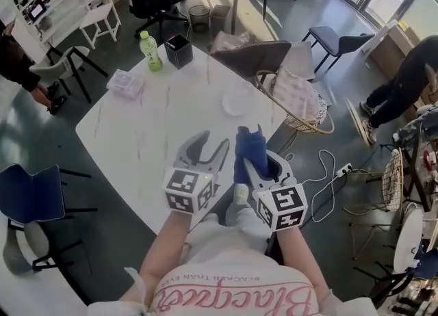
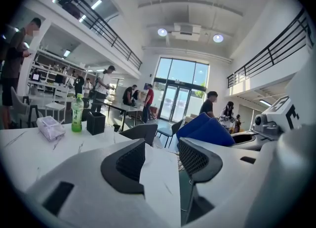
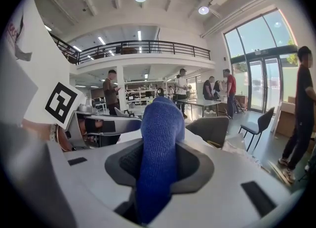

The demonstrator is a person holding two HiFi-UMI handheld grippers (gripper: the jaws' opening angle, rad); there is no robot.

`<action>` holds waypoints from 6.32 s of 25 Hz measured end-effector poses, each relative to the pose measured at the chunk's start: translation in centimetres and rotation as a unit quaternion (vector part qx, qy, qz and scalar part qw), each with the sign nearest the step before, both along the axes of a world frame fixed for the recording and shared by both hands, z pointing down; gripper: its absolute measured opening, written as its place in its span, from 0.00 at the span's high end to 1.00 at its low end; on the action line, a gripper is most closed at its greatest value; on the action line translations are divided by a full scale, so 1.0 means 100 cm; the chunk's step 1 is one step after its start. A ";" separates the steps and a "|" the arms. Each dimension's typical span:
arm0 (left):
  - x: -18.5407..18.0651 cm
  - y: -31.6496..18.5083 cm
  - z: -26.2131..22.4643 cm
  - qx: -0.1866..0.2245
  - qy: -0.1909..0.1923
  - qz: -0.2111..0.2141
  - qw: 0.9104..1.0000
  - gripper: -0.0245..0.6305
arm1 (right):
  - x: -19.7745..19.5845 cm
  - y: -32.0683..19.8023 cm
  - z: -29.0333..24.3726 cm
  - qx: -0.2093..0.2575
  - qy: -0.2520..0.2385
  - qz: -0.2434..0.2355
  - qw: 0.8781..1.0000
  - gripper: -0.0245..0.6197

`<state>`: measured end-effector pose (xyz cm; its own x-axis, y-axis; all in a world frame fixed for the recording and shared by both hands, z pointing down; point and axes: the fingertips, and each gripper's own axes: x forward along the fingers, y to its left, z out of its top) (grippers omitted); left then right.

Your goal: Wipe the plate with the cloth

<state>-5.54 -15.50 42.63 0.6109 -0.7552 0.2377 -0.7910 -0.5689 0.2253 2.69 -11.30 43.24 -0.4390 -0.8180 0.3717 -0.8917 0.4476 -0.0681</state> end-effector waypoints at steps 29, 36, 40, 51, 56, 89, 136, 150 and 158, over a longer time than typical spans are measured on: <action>0.059 -0.183 0.070 -0.091 -0.053 -0.027 0.994 0.66 | 0.091 -0.183 0.042 -0.068 -0.011 -0.069 0.995 0.78; 0.046 -0.205 0.119 -0.171 -0.022 0.003 0.985 0.66 | 0.084 -0.177 0.065 -0.095 0.011 -0.071 0.993 0.78; 0.041 -0.222 0.141 -0.200 -0.022 0.022 0.979 0.66 | 0.083 -0.183 0.079 -0.107 0.022 -0.061 0.992 0.78; 0.058 -0.253 0.206 -0.294 -0.031 0.094 0.951 0.66 | 0.078 -0.224 0.122 -0.134 0.002 -0.003 0.991 0.78; 0.067 -0.266 0.210 -0.302 -0.036 0.096 0.948 0.66 | 0.084 -0.232 0.128 -0.141 -0.007 0.019 0.990 0.78; 0.088 -0.219 0.135 -0.291 0.157 0.041 0.943 0.94 | 0.116 -0.212 0.068 -0.088 -0.002 0.016 0.996 0.78; 0.065 -0.139 -0.045 -0.021 0.189 -0.010 0.982 0.94 | 0.107 -0.225 -0.080 0.122 0.027 0.016 0.992 0.78; 0.062 -0.142 -0.044 -0.023 0.196 -0.022 0.980 0.94 | 0.090 -0.186 -0.099 0.144 -0.013 -0.018 0.989 0.78; 0.065 -0.142 -0.048 -0.029 0.213 -0.022 0.976 0.94 | 0.022 -0.159 -0.071 0.097 -0.008 -0.130 0.987 0.78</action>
<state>0.93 -29.68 37.88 0.6306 -0.7760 0.0130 -0.6424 -0.5124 0.5699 4.91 -27.24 36.18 -0.6481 -0.7319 0.2106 -0.7443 0.6672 0.0282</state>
